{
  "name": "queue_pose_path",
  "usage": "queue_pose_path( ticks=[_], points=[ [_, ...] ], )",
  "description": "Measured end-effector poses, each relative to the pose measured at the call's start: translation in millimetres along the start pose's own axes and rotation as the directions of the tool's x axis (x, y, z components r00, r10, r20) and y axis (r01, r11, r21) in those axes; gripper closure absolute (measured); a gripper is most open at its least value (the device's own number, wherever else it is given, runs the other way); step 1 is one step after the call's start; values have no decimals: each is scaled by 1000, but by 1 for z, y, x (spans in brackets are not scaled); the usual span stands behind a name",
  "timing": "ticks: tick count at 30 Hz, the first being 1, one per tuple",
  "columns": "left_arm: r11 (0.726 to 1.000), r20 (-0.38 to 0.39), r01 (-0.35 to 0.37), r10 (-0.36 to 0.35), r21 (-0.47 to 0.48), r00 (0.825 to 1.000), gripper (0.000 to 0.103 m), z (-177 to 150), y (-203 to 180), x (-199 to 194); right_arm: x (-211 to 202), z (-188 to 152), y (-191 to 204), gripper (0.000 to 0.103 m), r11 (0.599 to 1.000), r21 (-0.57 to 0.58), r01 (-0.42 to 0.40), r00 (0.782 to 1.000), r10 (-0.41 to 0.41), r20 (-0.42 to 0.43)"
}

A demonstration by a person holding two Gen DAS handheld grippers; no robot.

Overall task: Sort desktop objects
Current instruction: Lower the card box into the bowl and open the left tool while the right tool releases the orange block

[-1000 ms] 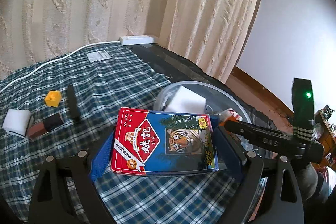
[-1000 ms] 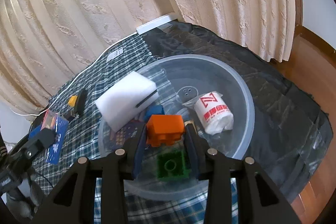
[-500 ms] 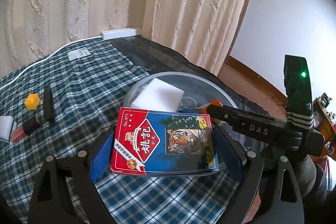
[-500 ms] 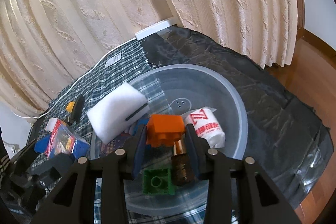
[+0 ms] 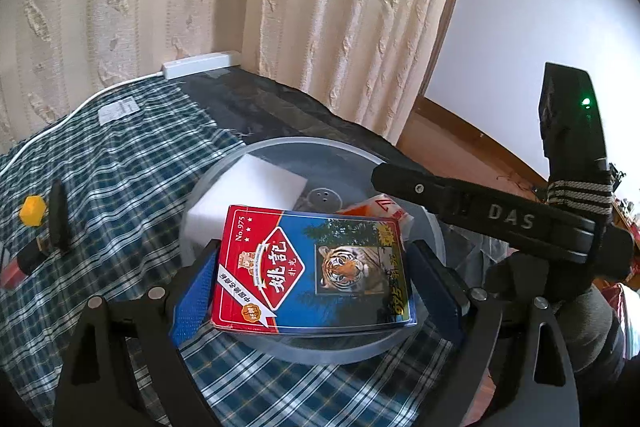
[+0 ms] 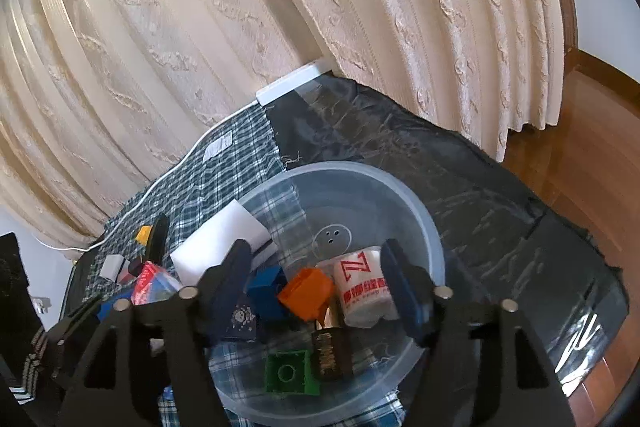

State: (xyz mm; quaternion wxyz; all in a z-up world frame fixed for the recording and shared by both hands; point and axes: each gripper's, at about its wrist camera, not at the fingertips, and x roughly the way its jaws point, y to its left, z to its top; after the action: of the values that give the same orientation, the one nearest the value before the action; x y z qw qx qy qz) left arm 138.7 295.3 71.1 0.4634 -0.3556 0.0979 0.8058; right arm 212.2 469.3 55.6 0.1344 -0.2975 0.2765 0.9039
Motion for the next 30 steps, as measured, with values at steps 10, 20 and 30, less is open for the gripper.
queue_pose_path(
  ticks=[10, 20, 30],
  points=[
    [997, 24, 74, -75, 10, 997, 2, 7, -6, 18, -8, 1, -16, 31, 999, 48, 13, 1000, -13, 11],
    [992, 92, 130, -129, -5, 987, 0, 8, 1, 8, -8, -1, -14, 31, 998, 55, 8, 1000, -8, 6],
    [994, 134, 105, -101, -24, 986, 0, 13, 12, -15, -14, 0, -9, 30, 998, 57, 2, 1000, -3, 19]
  ],
)
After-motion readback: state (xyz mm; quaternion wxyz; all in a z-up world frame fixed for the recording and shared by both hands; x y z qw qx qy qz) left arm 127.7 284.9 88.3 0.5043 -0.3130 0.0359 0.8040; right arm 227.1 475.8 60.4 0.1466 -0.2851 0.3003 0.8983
